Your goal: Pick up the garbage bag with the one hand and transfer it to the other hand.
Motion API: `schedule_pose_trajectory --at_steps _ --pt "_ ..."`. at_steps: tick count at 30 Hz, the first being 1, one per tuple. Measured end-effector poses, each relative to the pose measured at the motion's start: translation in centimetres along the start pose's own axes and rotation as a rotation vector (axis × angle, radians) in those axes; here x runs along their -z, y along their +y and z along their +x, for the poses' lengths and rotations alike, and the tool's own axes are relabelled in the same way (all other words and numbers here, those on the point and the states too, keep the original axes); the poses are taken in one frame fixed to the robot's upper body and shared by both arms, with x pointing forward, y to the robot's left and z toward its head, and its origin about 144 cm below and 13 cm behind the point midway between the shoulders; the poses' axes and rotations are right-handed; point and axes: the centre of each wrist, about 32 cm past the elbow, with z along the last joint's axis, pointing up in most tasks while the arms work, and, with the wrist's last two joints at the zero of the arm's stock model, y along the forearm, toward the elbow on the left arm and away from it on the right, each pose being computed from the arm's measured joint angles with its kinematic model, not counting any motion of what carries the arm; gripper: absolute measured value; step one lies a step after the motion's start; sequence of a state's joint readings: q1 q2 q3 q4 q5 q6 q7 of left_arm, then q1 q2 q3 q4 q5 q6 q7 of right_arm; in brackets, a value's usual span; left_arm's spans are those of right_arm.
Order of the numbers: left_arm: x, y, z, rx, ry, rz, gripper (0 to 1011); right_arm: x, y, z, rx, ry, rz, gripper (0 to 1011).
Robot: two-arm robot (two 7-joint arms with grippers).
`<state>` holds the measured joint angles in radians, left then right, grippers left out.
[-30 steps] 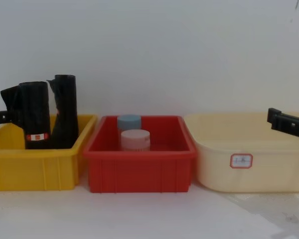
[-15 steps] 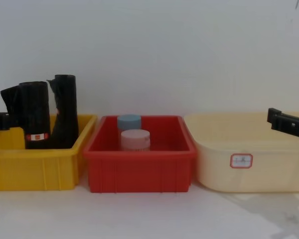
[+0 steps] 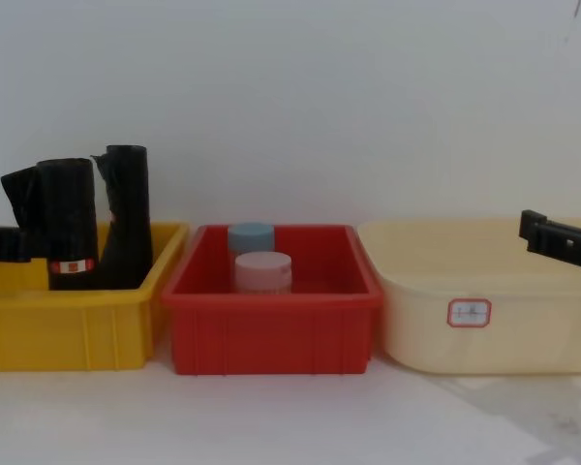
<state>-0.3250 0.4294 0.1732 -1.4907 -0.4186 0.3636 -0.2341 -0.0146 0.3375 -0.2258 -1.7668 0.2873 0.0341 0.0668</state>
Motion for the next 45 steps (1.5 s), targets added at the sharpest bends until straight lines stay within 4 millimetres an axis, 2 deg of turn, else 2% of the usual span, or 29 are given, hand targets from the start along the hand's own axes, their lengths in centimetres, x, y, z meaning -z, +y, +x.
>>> schedule_pose_trajectory --at_steps 18,33,38,45 --pt "-0.5 -2.3 0.1 0.043 -0.021 0.022 1001 0.0 0.0 0.0 0.0 0.0 0.0 1000" --pt "-0.8 -3.3 0.3 0.049 -0.029 0.03 1000 0.0 0.0 0.0 0.0 0.0 0.0 1000" --pt "-0.8 -3.5 0.3 0.05 -0.03 0.032 909 0.0 0.0 0.0 0.0 0.0 0.0 1000" --pt "-0.8 -3.6 0.4 0.051 -0.032 0.032 727 0.0 0.0 0.0 0.0 0.0 0.0 1000"
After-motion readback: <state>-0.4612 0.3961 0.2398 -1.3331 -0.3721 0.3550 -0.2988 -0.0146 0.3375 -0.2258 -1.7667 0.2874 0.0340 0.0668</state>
